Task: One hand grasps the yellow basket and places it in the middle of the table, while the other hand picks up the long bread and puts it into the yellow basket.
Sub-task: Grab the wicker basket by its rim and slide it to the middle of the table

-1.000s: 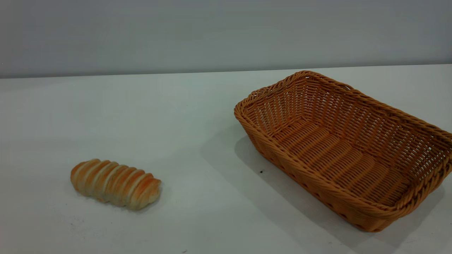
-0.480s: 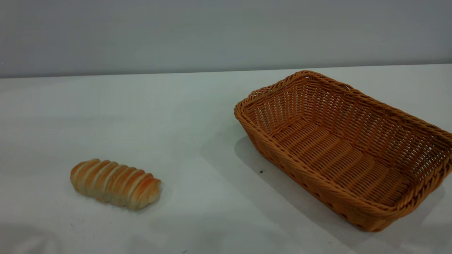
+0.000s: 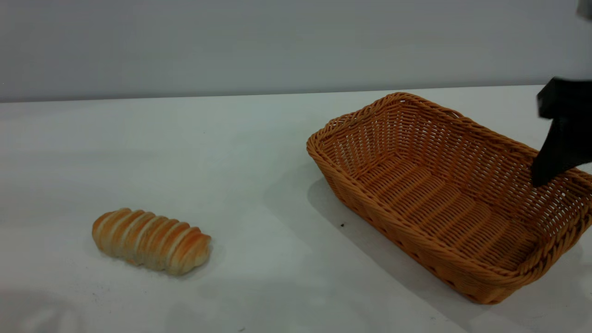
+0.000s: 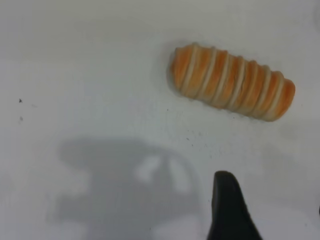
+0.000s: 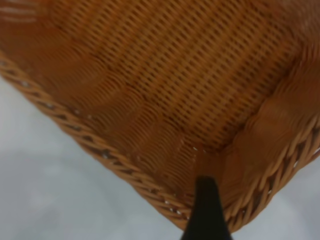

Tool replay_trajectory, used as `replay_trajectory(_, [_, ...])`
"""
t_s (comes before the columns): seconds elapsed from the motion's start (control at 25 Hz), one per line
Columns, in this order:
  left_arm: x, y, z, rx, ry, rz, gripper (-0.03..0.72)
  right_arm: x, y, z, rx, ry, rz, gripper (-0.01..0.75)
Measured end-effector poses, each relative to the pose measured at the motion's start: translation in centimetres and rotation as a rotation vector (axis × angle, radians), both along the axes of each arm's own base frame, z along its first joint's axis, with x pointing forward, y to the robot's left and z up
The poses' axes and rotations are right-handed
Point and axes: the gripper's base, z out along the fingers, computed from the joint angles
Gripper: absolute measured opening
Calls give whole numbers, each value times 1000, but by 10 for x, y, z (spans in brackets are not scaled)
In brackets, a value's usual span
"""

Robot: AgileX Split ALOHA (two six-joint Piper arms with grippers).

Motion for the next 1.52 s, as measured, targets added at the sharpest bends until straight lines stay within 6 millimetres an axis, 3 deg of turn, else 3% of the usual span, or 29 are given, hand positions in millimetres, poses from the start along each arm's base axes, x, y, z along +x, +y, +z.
replay_trajectory(0.76, [-3,-1,-2,-8,46,-7,490,17,3,-61,-46,128,-38,578])
replay_trajectory(1.04, [-3,-2,-2,-22,48,-3,490,25,-5,-85,-58,163,-82,561])
replay_trajectory(1.16, [-3,-2,-2,-25,48,-3,490,29,-6,-89,-56,131,-90,469])
replay_trajectory(1.44, [-3,-2,-2,-23,47,-7,490,37,-6,-86,-46,73,-98,88])
replay_trajectory(1.52, [-3,-2,-2,-23,47,-7,490,42,-5,-82,-64,65,-52,54])
